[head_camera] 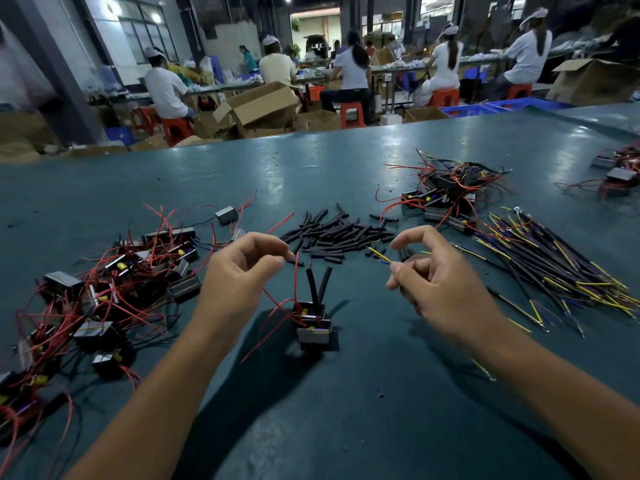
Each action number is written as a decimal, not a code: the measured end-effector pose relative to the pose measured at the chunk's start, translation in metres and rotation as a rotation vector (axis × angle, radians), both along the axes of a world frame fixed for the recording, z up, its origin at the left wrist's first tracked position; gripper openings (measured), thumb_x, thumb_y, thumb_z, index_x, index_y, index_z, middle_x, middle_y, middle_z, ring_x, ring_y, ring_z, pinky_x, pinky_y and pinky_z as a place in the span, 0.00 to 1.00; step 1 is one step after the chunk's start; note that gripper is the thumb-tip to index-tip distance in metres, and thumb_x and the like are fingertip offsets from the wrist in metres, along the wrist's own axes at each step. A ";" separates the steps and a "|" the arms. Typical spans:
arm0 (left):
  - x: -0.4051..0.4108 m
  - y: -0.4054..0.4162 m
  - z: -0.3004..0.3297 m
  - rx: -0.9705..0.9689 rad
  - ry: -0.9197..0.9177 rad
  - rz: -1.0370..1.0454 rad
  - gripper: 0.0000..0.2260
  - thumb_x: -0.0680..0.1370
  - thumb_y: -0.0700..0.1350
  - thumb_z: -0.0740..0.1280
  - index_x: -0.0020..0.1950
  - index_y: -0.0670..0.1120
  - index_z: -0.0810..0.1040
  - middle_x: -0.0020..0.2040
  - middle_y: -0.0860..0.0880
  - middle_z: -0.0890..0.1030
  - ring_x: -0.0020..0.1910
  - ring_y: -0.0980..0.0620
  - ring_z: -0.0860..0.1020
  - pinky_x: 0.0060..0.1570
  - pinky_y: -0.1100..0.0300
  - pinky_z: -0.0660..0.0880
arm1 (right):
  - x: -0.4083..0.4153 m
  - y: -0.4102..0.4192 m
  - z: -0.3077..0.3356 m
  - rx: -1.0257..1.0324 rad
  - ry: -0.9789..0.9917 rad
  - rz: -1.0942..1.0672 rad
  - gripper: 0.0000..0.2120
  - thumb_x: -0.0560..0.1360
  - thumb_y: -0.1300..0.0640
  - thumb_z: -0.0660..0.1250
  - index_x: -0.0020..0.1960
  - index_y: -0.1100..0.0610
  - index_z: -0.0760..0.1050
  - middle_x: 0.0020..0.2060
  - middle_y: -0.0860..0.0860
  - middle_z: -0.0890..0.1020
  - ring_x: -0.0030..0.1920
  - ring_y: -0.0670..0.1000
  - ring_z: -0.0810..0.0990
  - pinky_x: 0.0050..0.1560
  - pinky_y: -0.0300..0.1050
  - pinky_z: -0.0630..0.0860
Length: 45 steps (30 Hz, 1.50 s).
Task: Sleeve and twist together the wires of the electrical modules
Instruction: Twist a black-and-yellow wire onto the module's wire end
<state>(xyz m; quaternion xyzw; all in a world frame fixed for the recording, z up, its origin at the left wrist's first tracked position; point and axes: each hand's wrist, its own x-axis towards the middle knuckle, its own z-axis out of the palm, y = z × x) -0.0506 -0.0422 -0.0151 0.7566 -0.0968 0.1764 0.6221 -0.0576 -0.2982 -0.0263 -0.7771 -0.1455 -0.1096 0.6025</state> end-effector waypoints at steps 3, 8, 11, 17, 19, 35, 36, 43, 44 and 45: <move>0.001 0.002 -0.003 0.036 0.135 -0.084 0.05 0.72 0.45 0.70 0.46 0.48 0.84 0.46 0.49 0.86 0.44 0.56 0.82 0.46 0.64 0.76 | 0.000 0.000 -0.001 -0.046 -0.046 0.000 0.11 0.79 0.59 0.64 0.52 0.42 0.71 0.35 0.50 0.83 0.29 0.50 0.71 0.29 0.47 0.70; 0.003 0.002 0.001 -0.182 0.359 -0.224 0.26 0.77 0.64 0.60 0.43 0.44 0.85 0.47 0.41 0.85 0.41 0.48 0.82 0.45 0.53 0.74 | -0.002 0.001 -0.001 -0.093 -0.070 0.006 0.12 0.81 0.61 0.63 0.52 0.42 0.70 0.35 0.49 0.84 0.28 0.47 0.74 0.30 0.38 0.71; 0.005 0.004 0.000 -0.390 0.512 -0.345 0.32 0.81 0.64 0.51 0.45 0.40 0.83 0.45 0.38 0.83 0.38 0.46 0.81 0.40 0.53 0.74 | -0.002 0.001 0.000 -0.094 -0.058 0.003 0.12 0.81 0.60 0.62 0.51 0.43 0.68 0.35 0.49 0.84 0.27 0.46 0.74 0.30 0.37 0.71; 0.002 -0.001 -0.008 -0.222 0.447 -0.329 0.05 0.74 0.41 0.70 0.47 0.42 0.84 0.47 0.38 0.85 0.33 0.51 0.79 0.35 0.62 0.78 | -0.006 0.001 0.004 -0.179 -0.072 -0.004 0.11 0.81 0.59 0.63 0.50 0.43 0.67 0.37 0.46 0.85 0.27 0.45 0.75 0.30 0.34 0.71; 0.000 -0.003 -0.009 -0.137 0.391 -0.350 0.10 0.72 0.41 0.72 0.51 0.40 0.82 0.49 0.38 0.85 0.32 0.52 0.78 0.37 0.62 0.77 | -0.007 0.001 0.006 -0.192 -0.065 -0.004 0.11 0.80 0.60 0.64 0.50 0.44 0.68 0.37 0.46 0.85 0.26 0.45 0.76 0.29 0.32 0.70; -0.014 -0.033 -0.015 0.124 0.136 -0.321 0.09 0.72 0.47 0.73 0.44 0.41 0.82 0.37 0.38 0.82 0.30 0.52 0.77 0.32 0.62 0.76 | -0.013 -0.005 0.017 -0.398 -0.037 0.163 0.13 0.83 0.60 0.56 0.55 0.41 0.67 0.38 0.46 0.86 0.24 0.49 0.76 0.29 0.34 0.69; -0.014 -0.033 -0.016 0.136 0.136 -0.320 0.08 0.72 0.47 0.74 0.43 0.43 0.82 0.35 0.41 0.82 0.30 0.53 0.77 0.32 0.62 0.76 | -0.013 -0.005 0.018 -0.400 -0.036 0.169 0.13 0.83 0.60 0.56 0.55 0.42 0.68 0.38 0.46 0.85 0.23 0.48 0.75 0.29 0.36 0.70; -0.013 -0.031 -0.017 0.247 0.059 -0.247 0.06 0.72 0.51 0.74 0.45 0.51 0.83 0.35 0.43 0.81 0.33 0.51 0.76 0.33 0.52 0.75 | -0.014 -0.004 0.018 -0.440 -0.048 0.179 0.06 0.81 0.53 0.64 0.52 0.42 0.70 0.32 0.44 0.83 0.26 0.49 0.70 0.29 0.47 0.69; -0.014 -0.031 -0.016 0.252 0.043 -0.239 0.06 0.73 0.51 0.74 0.44 0.50 0.83 0.35 0.43 0.81 0.33 0.51 0.76 0.33 0.53 0.75 | -0.014 -0.004 0.017 -0.449 -0.052 0.177 0.06 0.81 0.54 0.64 0.52 0.43 0.70 0.32 0.44 0.83 0.26 0.48 0.70 0.29 0.45 0.69; -0.014 -0.031 -0.016 0.244 0.030 -0.234 0.06 0.73 0.51 0.74 0.44 0.49 0.83 0.35 0.44 0.81 0.33 0.53 0.76 0.34 0.56 0.75 | -0.014 -0.003 0.017 -0.458 -0.055 0.172 0.06 0.81 0.55 0.64 0.52 0.44 0.70 0.33 0.43 0.83 0.26 0.47 0.69 0.29 0.43 0.68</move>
